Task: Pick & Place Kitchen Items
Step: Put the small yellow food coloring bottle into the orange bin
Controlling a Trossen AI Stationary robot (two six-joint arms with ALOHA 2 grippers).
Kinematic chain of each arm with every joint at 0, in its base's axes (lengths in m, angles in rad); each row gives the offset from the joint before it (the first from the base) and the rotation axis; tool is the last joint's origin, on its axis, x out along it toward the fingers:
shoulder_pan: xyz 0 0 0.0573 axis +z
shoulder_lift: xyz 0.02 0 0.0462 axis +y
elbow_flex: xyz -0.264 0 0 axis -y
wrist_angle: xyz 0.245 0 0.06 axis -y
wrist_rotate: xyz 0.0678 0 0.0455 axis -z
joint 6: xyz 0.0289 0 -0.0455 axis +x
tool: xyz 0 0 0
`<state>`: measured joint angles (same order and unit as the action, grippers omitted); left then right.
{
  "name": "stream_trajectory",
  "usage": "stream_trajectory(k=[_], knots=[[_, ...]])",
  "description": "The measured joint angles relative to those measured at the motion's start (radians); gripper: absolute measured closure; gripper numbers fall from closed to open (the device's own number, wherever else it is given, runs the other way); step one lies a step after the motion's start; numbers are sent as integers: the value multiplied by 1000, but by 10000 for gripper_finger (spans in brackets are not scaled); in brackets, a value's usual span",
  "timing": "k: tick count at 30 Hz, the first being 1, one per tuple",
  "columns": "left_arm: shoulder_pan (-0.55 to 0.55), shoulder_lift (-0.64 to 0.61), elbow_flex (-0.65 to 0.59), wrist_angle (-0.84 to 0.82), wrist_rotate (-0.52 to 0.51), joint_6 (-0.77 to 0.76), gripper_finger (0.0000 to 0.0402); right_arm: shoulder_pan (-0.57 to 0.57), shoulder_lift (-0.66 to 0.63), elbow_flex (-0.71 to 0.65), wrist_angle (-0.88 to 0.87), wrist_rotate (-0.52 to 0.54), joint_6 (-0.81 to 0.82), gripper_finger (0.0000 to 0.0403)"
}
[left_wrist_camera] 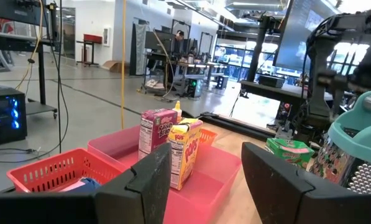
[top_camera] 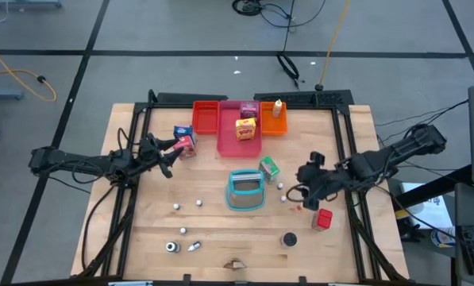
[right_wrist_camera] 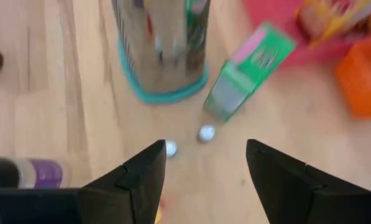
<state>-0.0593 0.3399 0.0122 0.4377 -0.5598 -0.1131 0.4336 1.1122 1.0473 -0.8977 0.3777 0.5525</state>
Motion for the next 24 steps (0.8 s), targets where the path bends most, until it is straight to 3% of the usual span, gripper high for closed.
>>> stream_trajectory(k=[9,24], knots=[[0,0,0,0,0,2,204,91,0,-157,19,-72,285,188],[0,0,0,-1,0,4,204,131,11,-292,174,-130,389,188]])
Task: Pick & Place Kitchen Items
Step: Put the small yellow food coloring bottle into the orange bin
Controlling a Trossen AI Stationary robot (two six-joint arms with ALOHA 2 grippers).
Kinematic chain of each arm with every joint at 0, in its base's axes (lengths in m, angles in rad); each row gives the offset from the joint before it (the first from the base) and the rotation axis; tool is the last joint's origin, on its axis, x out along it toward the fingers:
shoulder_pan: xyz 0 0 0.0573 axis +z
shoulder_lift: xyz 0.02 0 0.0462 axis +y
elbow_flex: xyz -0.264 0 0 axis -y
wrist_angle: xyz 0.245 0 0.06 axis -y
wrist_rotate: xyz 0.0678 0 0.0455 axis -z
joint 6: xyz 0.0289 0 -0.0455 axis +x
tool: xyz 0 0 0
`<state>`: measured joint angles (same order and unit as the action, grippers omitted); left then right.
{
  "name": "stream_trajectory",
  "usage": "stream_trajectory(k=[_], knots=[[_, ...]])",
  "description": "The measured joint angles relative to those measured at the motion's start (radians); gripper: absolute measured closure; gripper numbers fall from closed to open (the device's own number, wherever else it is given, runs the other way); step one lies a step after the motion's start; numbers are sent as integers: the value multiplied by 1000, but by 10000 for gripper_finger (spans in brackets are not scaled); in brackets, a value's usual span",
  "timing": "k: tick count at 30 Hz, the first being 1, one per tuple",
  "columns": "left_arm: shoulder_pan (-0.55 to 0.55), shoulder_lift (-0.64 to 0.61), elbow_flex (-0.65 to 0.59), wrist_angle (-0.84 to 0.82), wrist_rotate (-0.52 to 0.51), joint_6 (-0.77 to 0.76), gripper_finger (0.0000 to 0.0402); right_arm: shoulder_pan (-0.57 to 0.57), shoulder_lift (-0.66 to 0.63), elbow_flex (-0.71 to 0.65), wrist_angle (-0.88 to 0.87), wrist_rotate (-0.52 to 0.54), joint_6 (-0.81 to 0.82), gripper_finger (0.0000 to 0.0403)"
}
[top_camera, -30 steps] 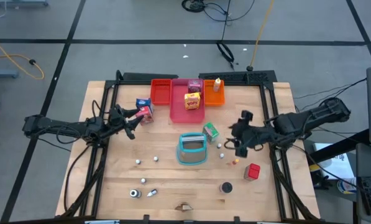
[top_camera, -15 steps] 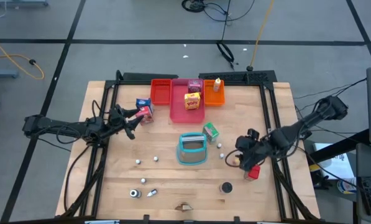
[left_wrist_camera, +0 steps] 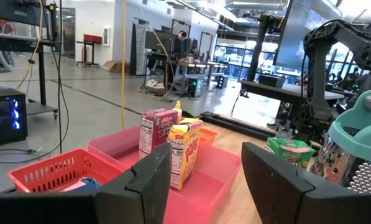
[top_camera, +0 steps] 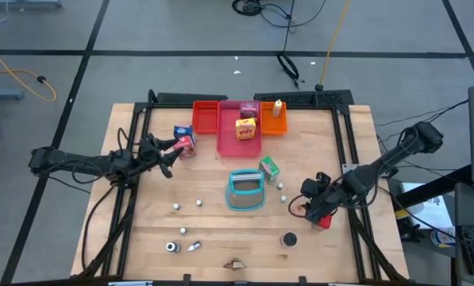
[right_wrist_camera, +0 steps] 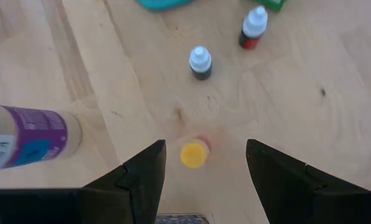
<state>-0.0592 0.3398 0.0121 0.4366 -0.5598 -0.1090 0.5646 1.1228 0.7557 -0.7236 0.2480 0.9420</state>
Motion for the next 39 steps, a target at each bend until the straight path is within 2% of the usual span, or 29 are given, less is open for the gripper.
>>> stream_trajectory(k=[24,28,35,39], knots=[[0,0,0,0,0,0,204,0,171,-15,63,-43,9,192],[0,0,0,0,0,0,204,0,190,-15,66,-43,-6,221],[0,0,0,0,0,0,204,0,193,-15,97,-37,-42,315],[0,0,0,0,0,0,204,0,193,-15,99,-37,-64,351]])
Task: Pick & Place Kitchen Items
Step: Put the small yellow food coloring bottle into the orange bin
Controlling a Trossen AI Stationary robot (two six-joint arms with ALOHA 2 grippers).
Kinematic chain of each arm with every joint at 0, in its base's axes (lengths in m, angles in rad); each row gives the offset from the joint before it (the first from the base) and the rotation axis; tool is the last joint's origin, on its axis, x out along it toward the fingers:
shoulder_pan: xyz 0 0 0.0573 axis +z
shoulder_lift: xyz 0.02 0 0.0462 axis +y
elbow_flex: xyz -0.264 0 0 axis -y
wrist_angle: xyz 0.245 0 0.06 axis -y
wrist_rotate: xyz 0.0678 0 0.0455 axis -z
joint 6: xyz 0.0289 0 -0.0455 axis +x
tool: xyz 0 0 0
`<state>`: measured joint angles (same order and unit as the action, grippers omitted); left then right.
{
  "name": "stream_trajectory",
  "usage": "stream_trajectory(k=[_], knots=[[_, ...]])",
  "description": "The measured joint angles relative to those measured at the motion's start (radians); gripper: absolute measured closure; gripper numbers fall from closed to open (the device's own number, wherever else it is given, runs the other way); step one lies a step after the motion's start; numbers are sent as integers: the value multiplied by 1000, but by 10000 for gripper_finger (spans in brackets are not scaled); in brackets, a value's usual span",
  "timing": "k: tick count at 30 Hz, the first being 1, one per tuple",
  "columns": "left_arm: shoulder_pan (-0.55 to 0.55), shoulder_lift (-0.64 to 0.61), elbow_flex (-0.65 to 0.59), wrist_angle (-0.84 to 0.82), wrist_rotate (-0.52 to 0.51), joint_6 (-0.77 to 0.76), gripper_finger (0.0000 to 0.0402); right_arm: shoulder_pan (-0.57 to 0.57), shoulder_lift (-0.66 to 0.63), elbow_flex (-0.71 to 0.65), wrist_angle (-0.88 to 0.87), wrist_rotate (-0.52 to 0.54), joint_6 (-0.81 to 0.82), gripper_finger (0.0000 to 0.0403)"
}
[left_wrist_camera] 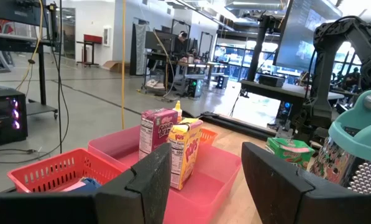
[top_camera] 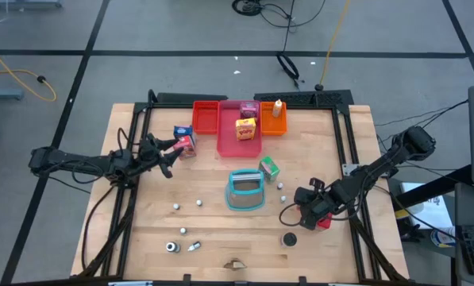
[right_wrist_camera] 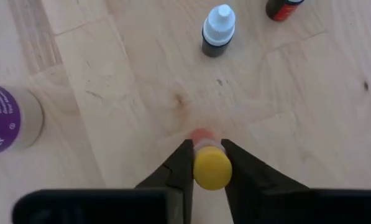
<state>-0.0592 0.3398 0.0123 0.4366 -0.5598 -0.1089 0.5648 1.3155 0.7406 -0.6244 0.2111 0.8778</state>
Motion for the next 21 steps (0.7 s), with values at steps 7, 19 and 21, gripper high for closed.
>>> stream_trajectory(k=[7,19,21], knots=[[0,0,0,0,0,0,204,-2,-4,0,-10,41,-32,352],[0,0,0,0,0,-2,204,-168,-152,0,-91,78,-189,352],[0,0,0,0,0,-3,204,-206,-185,1,-92,77,-235,352]])
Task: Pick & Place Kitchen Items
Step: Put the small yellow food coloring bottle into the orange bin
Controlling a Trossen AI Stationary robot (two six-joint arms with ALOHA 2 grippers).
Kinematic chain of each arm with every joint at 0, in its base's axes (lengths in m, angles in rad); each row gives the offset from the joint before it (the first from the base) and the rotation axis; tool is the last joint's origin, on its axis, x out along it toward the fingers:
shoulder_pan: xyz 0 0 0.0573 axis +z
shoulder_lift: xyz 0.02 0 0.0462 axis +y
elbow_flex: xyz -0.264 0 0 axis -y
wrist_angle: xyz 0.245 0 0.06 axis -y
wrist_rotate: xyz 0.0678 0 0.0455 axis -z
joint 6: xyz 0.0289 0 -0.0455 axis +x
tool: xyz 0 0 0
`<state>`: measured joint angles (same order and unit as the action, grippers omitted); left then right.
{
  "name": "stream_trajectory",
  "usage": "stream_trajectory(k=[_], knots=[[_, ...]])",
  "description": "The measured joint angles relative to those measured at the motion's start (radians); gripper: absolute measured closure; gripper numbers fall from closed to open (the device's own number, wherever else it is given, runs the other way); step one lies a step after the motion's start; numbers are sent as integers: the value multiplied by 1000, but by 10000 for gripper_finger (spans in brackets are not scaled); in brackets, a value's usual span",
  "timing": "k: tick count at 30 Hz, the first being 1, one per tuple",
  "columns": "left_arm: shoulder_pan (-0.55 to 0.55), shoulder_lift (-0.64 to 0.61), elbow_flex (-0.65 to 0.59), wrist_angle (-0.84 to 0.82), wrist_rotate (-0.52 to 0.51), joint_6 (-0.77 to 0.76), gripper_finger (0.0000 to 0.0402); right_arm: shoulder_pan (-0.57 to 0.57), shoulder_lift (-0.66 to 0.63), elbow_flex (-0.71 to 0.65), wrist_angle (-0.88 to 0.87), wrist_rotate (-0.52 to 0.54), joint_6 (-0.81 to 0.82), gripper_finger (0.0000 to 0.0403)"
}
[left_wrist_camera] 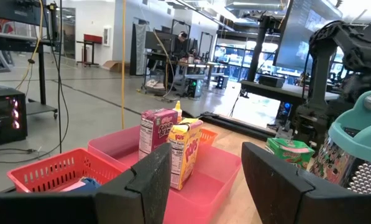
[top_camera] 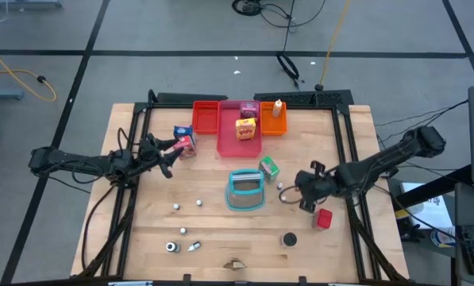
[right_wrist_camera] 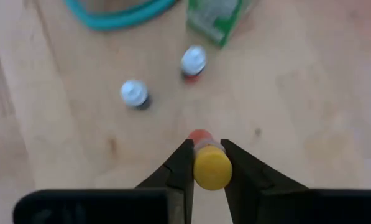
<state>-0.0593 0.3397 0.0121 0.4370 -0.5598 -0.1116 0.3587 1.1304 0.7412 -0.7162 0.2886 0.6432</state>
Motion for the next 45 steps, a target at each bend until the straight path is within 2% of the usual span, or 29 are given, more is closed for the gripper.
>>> stream_trajectory(k=[6,14,25,31,36,45], knots=[[0,0,0,0,0,-1,204,-139,-60,0,31,26,-137,352],[0,0,0,0,0,-1,204,-329,-63,0,197,27,-324,352],[0,0,0,0,0,-1,204,-547,-61,0,401,30,-410,352],[0,0,0,0,0,-1,204,-634,-14,0,507,31,-453,352],[0,0,0,0,0,0,204,-682,70,0,625,86,-458,352],[0,0,0,0,0,1,204,-777,200,0,753,78,-480,352]])
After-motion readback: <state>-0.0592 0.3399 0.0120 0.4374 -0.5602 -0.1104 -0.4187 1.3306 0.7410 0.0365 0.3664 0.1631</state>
